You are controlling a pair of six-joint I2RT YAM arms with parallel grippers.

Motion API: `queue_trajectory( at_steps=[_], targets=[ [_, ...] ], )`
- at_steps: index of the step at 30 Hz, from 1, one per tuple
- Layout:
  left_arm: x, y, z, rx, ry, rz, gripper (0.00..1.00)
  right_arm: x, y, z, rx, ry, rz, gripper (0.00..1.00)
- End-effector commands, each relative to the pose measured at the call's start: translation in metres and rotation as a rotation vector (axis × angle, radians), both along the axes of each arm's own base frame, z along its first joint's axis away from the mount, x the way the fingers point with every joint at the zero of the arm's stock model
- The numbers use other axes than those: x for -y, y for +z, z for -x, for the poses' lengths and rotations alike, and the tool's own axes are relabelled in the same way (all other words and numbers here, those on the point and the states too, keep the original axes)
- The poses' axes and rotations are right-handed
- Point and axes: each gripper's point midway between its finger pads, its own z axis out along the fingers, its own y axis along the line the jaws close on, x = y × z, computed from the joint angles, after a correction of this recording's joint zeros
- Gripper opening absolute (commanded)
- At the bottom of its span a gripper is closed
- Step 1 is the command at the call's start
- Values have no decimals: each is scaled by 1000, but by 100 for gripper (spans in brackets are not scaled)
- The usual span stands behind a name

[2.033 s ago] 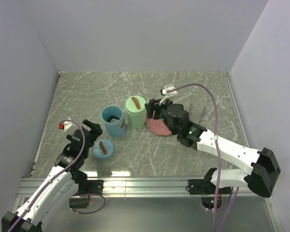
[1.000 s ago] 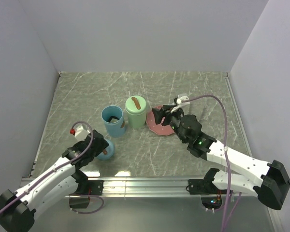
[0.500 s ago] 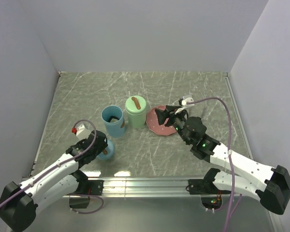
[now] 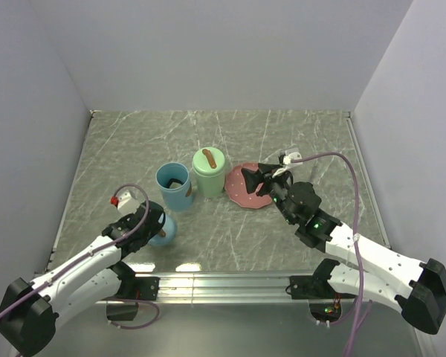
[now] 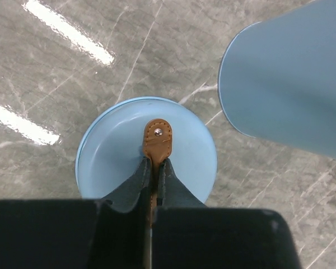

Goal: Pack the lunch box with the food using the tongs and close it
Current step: Pick up the lid of the lunch box with the left arm, then put the lid back on the lunch box

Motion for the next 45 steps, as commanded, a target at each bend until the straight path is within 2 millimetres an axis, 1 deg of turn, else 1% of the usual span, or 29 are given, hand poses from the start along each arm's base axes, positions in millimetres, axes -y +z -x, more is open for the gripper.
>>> queue_trajectory(
  at_steps=[1, 3, 4, 5, 10, 12, 13, 15, 16, 17, 21, 23, 24, 26, 27, 29, 30, 31, 32, 34, 35, 36, 37, 38, 39, 41, 42, 45],
  targets=[
    [4, 14, -3, 32, -10, 23, 1, 4, 12, -3, 32, -19, -45, 65],
    [4, 18, -2, 40, -22, 29, 1, 3, 12, -4, 29, -19, -44, 65],
    [6, 26, -4, 52, -27, 32, 1, 4, 11, -4, 29, -20, -42, 65],
    [3, 31, -5, 61, -23, 13, 1, 4, 11, -4, 29, -22, -42, 65],
    [-12, 76, -8, 135, 0, -40, 1, 2, 11, -6, 24, -19, -40, 65],
    [-11, 88, -11, 173, -14, -41, 1, 1, 10, -7, 20, -19, -36, 65],
    [-12, 100, -14, 195, -1, -36, 1, 0, 11, -7, 20, -17, -38, 65],
    [-21, 107, -15, 204, 27, -81, 1, -2, 10, -8, 15, -13, -35, 65],
    [-23, 116, -17, 219, 33, -87, 1, -3, 11, -8, 14, -8, -33, 65],
    [-27, 116, -15, 205, 36, -113, 1, -4, 11, -8, 13, -5, -32, 65],
    [-32, 130, -22, 229, 68, -145, 1, -6, 10, -11, 9, -10, -24, 65],
    [-36, 141, -26, 260, 86, -161, 1, -6, 10, -11, 8, -10, -20, 65],
    [-39, 152, -27, 283, 105, -161, 1, -7, 9, -12, 7, -8, -19, 65],
    [-46, 166, -30, 327, 143, -185, 1, -8, 10, -13, 7, -11, -15, 65],
    [-45, 182, -35, 377, 153, -161, 1, -7, 8, -14, 4, -16, -11, 65],
    [-43, 198, -41, 426, 143, -163, 1, -7, 5, -17, 0, -28, 2, 65],
    [-40, 206, -45, 447, 136, -157, 1, -6, 7, -18, 1, -38, 2, 65],
    [-35, 223, -52, 496, 119, -143, 1, -5, 5, -19, -3, -42, 13, 65],
    [-27, 227, -56, 504, 88, -132, 1, -5, 4, -22, -10, -54, 20, 65],
    [-12, 248, -67, 562, 27, -107, 1, -5, 6, -23, -7, -59, 19, 65],
    [3, 247, -73, 550, -35, -92, 1, -5, 5, -24, -10, -62, 20, 65],
    [11, 255, -78, 563, -62, -79, 0, -5, 5, -24, -9, -64, 17, 64],
    [19, 258, -83, 565, -99, -82, 0, -4, 5, -24, -9, -65, 12, 64],
    [30, 250, -91, 533, -137, -94, 0, -4, 4, -25, -10, -67, 10, 64],
    [42, 255, -95, 536, -182, -69, 0, -2, 2, -25, -12, -71, 9, 64],
    [59, 250, -105, 515, -235, -63, 0, -1, 0, -26, -16, -74, 7, 65],
    [68, 252, -106, 519, -272, -40, 0, 1, -2, -26, -19, -79, 11, 64],
    [78, 254, -113, 531, -296, -22, 0, 7, -5, -28, -24, -97, 14, 64]
  ],
)
